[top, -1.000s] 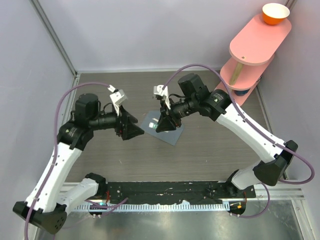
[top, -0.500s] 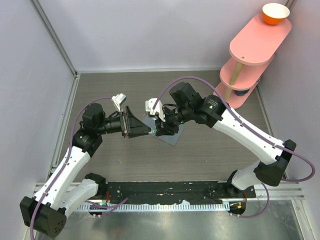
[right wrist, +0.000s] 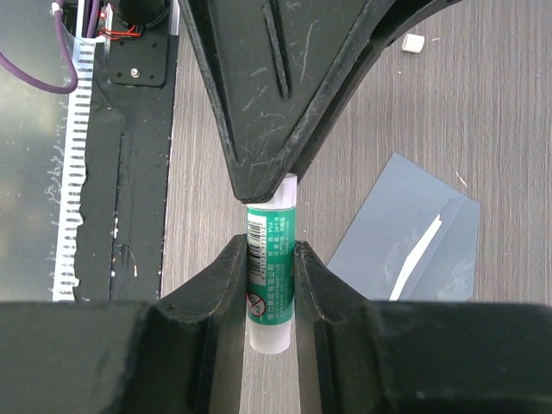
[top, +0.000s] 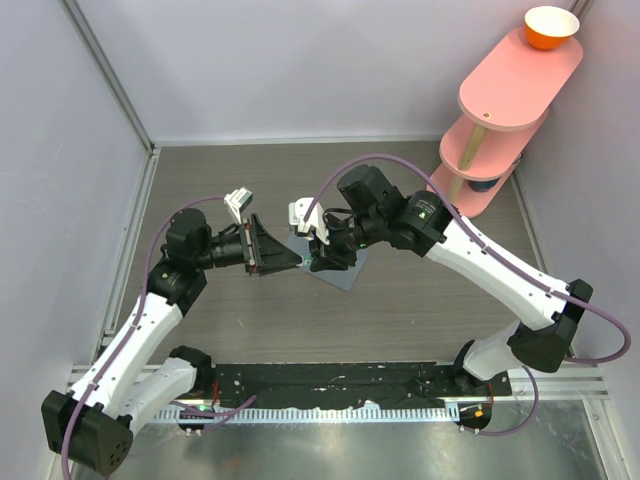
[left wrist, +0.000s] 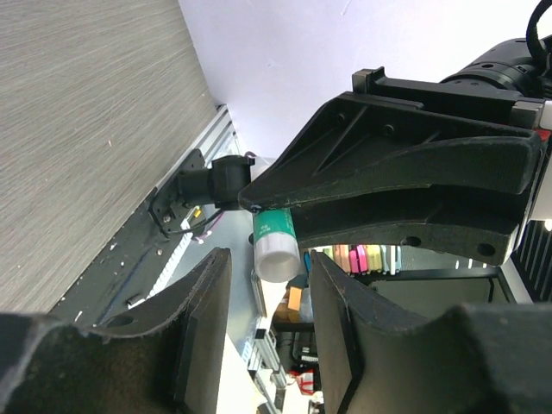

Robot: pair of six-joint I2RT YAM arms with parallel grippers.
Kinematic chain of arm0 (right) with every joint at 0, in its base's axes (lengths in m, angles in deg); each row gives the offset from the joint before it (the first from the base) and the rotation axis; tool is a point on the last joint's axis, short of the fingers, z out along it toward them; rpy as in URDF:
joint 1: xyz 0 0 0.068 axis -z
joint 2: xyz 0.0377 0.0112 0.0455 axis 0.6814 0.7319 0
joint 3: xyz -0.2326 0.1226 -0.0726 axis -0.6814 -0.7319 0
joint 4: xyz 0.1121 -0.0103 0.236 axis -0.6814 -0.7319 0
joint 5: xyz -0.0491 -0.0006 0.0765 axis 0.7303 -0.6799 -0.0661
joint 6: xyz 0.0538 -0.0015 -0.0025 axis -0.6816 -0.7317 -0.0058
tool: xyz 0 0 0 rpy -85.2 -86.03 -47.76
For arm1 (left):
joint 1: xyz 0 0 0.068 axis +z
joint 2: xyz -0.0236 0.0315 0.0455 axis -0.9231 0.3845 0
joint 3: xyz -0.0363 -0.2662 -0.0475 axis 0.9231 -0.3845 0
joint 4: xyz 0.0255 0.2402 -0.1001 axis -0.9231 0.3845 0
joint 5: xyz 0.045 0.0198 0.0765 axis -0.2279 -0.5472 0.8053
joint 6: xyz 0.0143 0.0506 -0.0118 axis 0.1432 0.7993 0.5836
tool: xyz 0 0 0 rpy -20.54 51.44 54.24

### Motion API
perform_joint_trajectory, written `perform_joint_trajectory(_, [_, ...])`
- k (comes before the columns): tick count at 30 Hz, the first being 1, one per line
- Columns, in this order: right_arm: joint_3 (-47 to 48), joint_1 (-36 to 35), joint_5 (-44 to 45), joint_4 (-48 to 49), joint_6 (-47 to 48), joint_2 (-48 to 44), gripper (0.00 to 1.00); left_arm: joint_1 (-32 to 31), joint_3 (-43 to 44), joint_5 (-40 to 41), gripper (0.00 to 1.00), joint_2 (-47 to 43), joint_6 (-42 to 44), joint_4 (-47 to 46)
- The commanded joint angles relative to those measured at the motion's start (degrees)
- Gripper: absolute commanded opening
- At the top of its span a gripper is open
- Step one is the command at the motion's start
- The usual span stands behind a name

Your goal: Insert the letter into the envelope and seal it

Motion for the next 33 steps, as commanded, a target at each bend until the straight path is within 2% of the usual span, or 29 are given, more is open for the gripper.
perform_joint_trajectory(1, [2.68, -0.53, -0.69, 1.3, -0.18, -0.03, 0.01, 0.04, 0.3, -0.04, 0.44, -0.4, 1.56, -2.11])
perform_joint_trajectory(10, [3.12, -0.71, -1.75, 0.51, -0.18, 0.5, 0.01, 0.04, 1.36, 0.05, 0.41, -0.31, 4.28, 0.35])
perform_joint_trajectory(16, [3.12, -0.8, -2.27, 0.24, -0.26, 0.85, 0.01, -0.14, 2.32, -0.21, 0.28, -1.11, 7.36, 1.24])
perform_joint_trajectory(20, [3.03, -0.8, -2.89, -0.02, -1.31, 1.55, 0.01, -0.84, 3.03, -1.61, 0.15, -1.98, 12.36, 0.71])
perform_joint_trajectory(23, [3.56, -0.8, -5.08, -0.46, -2.55, 2.34, 0.01, -1.46, 3.64, -3.55, 0.11, -2.77, 16.75, 0.27])
perform_joint_trajectory(26, [4.52, -0.71, -8.59, -2.04, -4.39, 3.39, 0.01, -1.99, 4.87, -5.65, 0.1, -4.62, 28.25, 0.36])
perform_joint_trajectory(27, [4.79, -0.71, -9.73, -2.48, -5.35, 4.27, 0.01, -2.33, 5.22, -6.27, 0.1, -5.4, 37.07, 1.84])
perform_joint_trajectory(30, [4.62, -0.71, -14.04, -3.71, -6.24, 4.98, 0.01, -3.3, 6.63, -7.68, 0.13, -9.62, 56.17, 9.29])
perform_joint_trajectory(31, [4.44, -0.71, -14.83, -3.71, -7.29, 5.07, 0.01, -3.57, 6.63, -7.94, 0.13, -12.5, 70.76, 11.15])
perform_joint_trajectory(33, [3.83, -0.71, -17.91, -3.8, -8.26, 5.42, 0.01, -4.27, 5.76, -8.38, 0.13, -15.33, 84.28, 15.97])
